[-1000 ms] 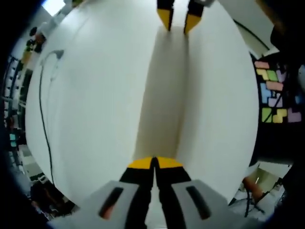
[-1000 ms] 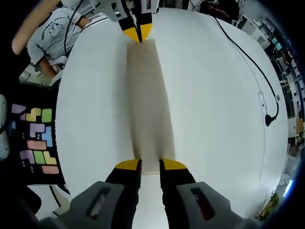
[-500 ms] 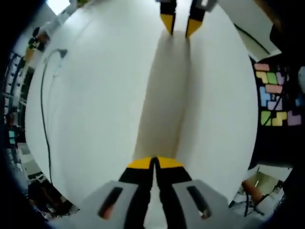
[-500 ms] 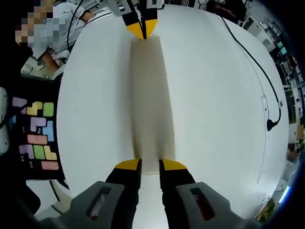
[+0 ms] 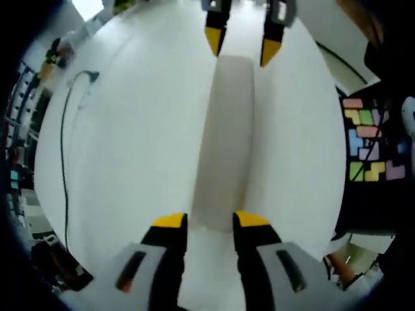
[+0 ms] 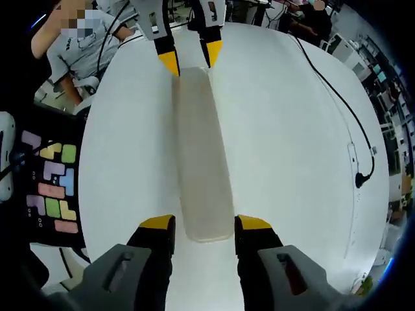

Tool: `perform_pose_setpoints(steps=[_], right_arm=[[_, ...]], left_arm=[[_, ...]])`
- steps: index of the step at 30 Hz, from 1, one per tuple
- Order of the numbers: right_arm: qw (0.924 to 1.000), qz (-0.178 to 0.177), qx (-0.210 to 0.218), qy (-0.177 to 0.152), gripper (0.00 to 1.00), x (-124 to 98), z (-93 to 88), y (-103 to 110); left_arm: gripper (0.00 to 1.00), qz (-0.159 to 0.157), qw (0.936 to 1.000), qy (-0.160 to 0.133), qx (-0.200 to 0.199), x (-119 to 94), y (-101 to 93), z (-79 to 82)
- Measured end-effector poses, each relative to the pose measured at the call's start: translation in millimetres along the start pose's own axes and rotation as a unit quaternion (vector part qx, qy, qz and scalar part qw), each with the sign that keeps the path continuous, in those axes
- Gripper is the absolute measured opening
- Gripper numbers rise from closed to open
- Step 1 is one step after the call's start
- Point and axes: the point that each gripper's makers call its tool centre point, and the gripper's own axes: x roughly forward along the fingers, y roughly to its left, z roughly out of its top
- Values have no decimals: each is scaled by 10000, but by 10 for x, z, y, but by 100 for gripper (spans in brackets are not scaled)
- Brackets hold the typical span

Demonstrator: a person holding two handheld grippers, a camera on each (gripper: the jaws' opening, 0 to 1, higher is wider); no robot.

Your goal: Arrange the utensils inside the cutlery case until each visible utensil rests in its matching compartment.

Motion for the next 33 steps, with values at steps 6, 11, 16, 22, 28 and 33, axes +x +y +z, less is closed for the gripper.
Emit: perform_pose_setpoints(steps=[6, 11, 16, 22, 28, 33], right_arm=[[9996, 12, -268, -46, 52, 131, 82, 23], [9994, 49, -335, 58, 54, 230, 20, 35], [9993, 9, -366, 121, 53, 288, -20, -13], [9991, 70, -400, 134, 50, 346, 3, 20], [9988, 97, -416, 225, 48, 414, 25, 31], [9987, 34, -451, 246, 46, 457, 10, 21]], left_arm=[[41, -193, 9995, 218, 147, 103, -154, 30], [44, -110, 9993, 343, 141, 169, -136, 12], [56, 64, 9992, 334, 213, 223, -70, -22], [54, 46, 9997, 216, 88, 277, -53, -7], [53, 33, 9994, 328, 41, 365, -52, -30], [53, -29, 9995, 289, 84, 440, -50, -56]])
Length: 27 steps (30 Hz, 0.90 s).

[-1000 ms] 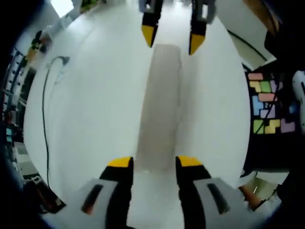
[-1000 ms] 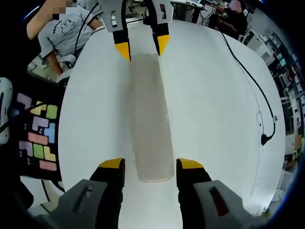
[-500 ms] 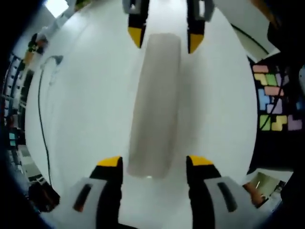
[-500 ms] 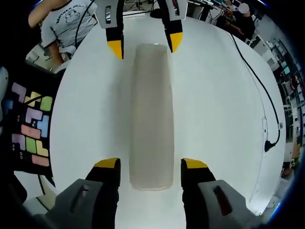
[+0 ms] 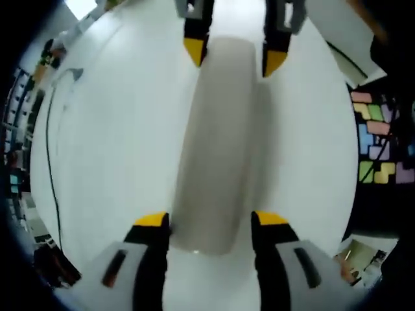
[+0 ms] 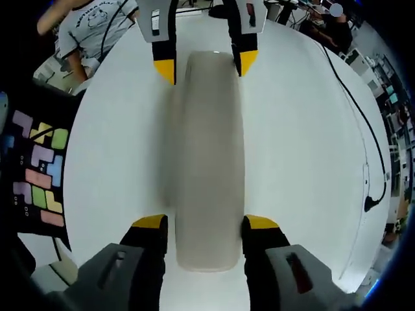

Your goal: Arrange the utensils inside the cutlery case until each visible utensil rests in its matching compartment.

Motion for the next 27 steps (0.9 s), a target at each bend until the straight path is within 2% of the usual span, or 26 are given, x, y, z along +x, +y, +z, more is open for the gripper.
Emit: perform_pose_setpoints(steps=[5, 9, 16, 17, 19, 21, 27], right_arm=[[9999, 53, 114, -68, 44, 20, 0, -17], [9999, 66, 72, -23, 44, 23, 8, -10], [9965, 60, 68, 825, 44, 44, 14, 0], [9960, 212, -305, 813, 43, 46, 39, 31], [9968, 101, 19, 789, 43, 7, 36, 37], [9974, 86, 24, 720, 43, 6, 24, 36], [9997, 101, 49, 195, 43, 9, 3, 16]], left_arm=[[50, -204, 9995, -217, -49, -7, -20, -8], [51, -203, 9996, -170, -43, 4, -26, 12], [51, -218, 9996, 155, -46, 15, -10, 27], [50, -229, 9996, 158, -96, 26, 2, -17], [48, -211, 9994, 183, -209, 22, 29, -35], [48, -225, 9996, 47, -163, 13, 16, 1], [47, -243, 9986, -454, 80, 1, 43, 41]])
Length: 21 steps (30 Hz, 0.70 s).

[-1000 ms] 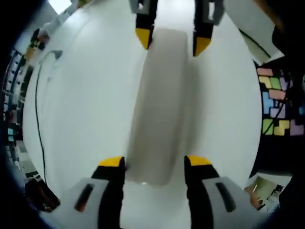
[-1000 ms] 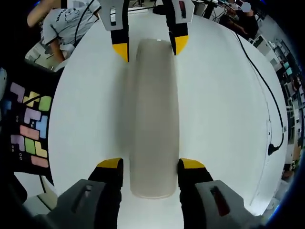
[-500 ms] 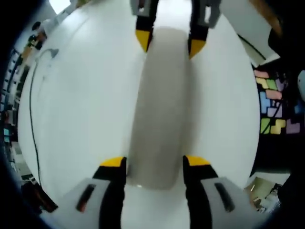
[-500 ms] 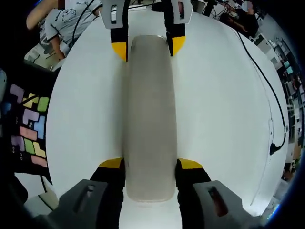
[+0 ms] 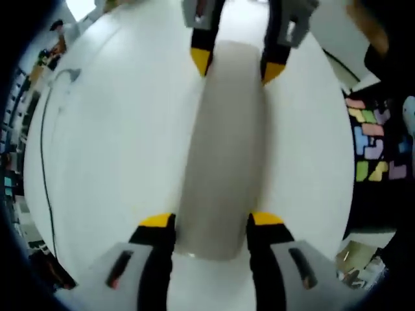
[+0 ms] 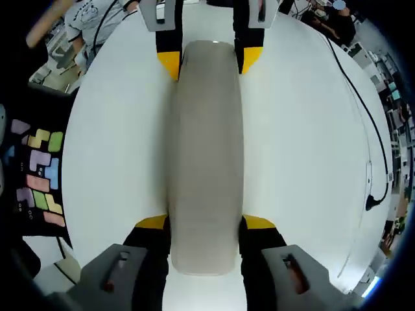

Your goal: Arrange the utensils inside the cutlery case until each visible utensil rests in its matching compartment.

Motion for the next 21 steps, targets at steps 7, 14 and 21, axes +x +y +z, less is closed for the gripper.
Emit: perform_pose_setpoints(steps=[7, 14, 21], right_arm=[[10000, 5, -13, -28, 42, 29, 16, -10], [9990, -1, -4, -439, 42, 14, 7, -19], [9982, 85, -44, -593, 42, 12, 24, -41]], left_arm=[[46, 8, 9997, -247, 78, 7, -2, 33], [46, 34, 9998, -184, 50, 8, -1, 38], [45, 1, 9998, -192, 17, 7, -3, 52]])
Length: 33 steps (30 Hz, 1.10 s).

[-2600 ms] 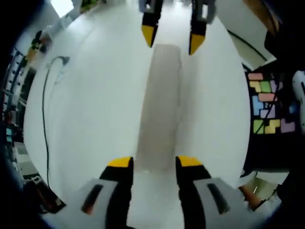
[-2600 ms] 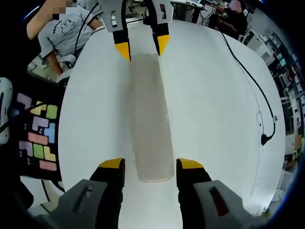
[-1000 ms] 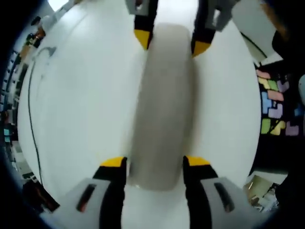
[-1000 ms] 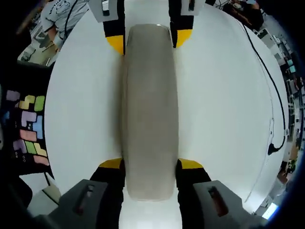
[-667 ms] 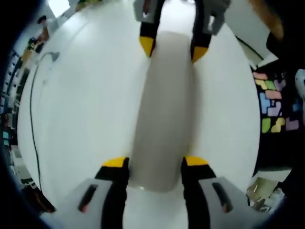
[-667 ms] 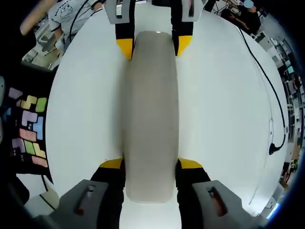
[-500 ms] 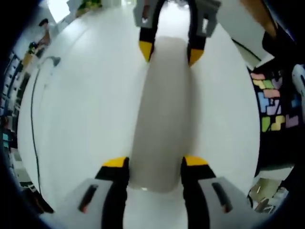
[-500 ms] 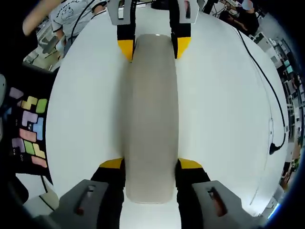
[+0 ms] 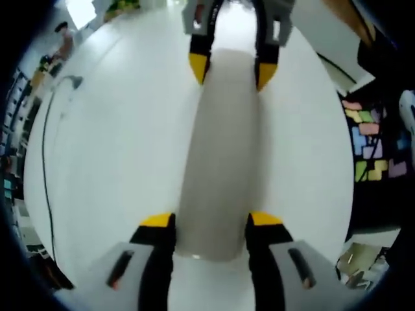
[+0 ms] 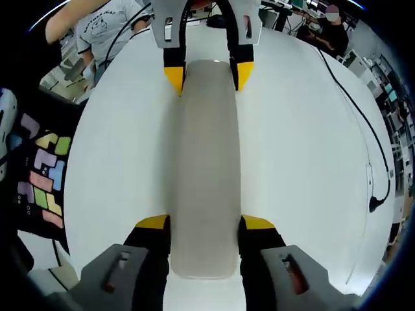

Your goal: Arrange the utensils inside the cutlery case until each visible utensil rests in its matching compartment.

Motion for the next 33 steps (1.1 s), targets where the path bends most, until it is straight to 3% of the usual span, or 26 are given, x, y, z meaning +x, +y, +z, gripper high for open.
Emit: perform_pose_setpoints(steps=[3, 17, 33], right_arm=[[10000, 30, -18, 17, 42, -11, -23, -10], [9997, -196, 86, -124, 42, -264, -286, -59], [9994, -221, 137, -213, 42, -332, -602, -39]], left_arm=[[45, -96, 10000, 3, 21, -14, 1, 25], [45, 62, 9991, -305, 301, -117, 43, 420], [45, -53, 9983, -449, 373, 44, -7, 721]])
